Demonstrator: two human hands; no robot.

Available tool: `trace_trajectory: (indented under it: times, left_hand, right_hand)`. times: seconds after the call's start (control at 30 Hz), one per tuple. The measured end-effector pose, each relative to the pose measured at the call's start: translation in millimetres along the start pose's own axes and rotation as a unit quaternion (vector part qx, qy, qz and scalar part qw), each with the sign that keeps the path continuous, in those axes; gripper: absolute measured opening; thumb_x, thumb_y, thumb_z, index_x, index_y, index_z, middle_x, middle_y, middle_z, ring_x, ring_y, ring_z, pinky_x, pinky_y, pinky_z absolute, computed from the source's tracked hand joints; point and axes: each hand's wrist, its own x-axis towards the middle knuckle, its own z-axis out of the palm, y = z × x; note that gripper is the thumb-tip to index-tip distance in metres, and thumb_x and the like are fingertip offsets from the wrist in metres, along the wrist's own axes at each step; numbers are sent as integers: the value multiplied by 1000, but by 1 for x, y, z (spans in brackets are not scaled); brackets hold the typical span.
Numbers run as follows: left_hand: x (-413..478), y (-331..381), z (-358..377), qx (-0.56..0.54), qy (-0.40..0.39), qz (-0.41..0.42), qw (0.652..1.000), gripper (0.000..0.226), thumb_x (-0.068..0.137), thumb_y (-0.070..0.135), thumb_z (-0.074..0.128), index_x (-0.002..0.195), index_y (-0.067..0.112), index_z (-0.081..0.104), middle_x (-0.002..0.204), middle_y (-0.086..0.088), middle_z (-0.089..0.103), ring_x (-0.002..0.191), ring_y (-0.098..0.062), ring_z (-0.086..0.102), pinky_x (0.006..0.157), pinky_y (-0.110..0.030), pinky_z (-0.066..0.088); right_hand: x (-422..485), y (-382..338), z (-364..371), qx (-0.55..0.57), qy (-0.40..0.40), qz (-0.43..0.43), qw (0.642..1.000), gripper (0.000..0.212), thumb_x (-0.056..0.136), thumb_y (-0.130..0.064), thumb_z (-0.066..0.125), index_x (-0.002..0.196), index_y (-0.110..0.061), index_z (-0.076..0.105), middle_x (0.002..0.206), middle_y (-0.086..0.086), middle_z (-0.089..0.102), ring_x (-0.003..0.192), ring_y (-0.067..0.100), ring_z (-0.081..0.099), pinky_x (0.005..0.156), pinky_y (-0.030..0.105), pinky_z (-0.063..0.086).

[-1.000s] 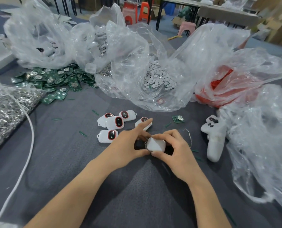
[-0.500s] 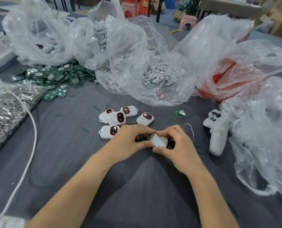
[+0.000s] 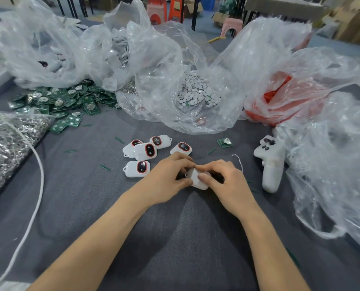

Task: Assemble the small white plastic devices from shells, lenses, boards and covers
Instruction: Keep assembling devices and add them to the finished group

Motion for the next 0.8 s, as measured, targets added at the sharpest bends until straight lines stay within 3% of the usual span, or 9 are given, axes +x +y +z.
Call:
trace_trajectory:
  times: [0.1, 0.23, 0.33, 0.5, 0.67, 0.8]
  left_hand:
    - [-7, -1, 6, -45, 46, -1, 998, 31, 83, 11, 70, 108, 26, 57, 108, 7, 60, 94, -7, 54, 83, -19, 41]
    - [-11, 0, 9, -145, 97, 3, 985, 30, 86, 9, 69, 95, 34, 55, 89, 12, 69, 84, 2, 62, 77, -12, 44]
    - [-10, 2, 6, -255, 112, -1, 960, 13, 90, 13, 64, 98, 23, 67, 92, 2, 73, 88, -12, 69, 80, -22, 54]
    - [-9, 2, 8, -310, 107, 1, 945, 9, 91, 13, 62, 97, 16, 68, 94, -1, 74, 89, -18, 71, 81, -30, 57]
    - [-9, 2, 7, -317, 104, 9, 943, 14, 91, 7, 61, 93, 19, 67, 95, -1, 75, 91, -16, 71, 80, -29, 57]
    - [-9, 3, 8, -312, 117, 13, 943, 10, 90, 8, 61, 92, 16, 67, 95, -1, 75, 90, -15, 71, 77, -23, 56]
  right_hand:
    - [-2, 0, 3, -12, 36, 8, 999, 17, 85, -23, 69, 102, -25, 71, 88, -16, 60, 92, 9, 53, 76, 7, 36]
    - [-3, -2, 4, 68, 53, -6, 996, 10, 82, -18, 73, 92, -21, 70, 85, -5, 67, 79, 5, 60, 69, 10, 43]
    - [-5, -7, 5, 190, 54, -12, 980, 12, 83, -12, 73, 87, -22, 68, 83, 1, 69, 73, 12, 67, 62, 23, 54]
    - [-6, -6, 6, 174, 73, -47, 981, 18, 82, -14, 74, 86, -30, 67, 83, -1, 67, 77, 21, 67, 71, 46, 56]
    - [-6, -7, 7, 170, 82, -53, 980, 19, 82, -13, 73, 83, -30, 66, 82, 5, 65, 75, 25, 66, 69, 50, 55]
    - [-5, -8, 6, 166, 83, -43, 982, 15, 82, -11, 74, 85, -24, 68, 84, 6, 66, 75, 23, 66, 69, 43, 57]
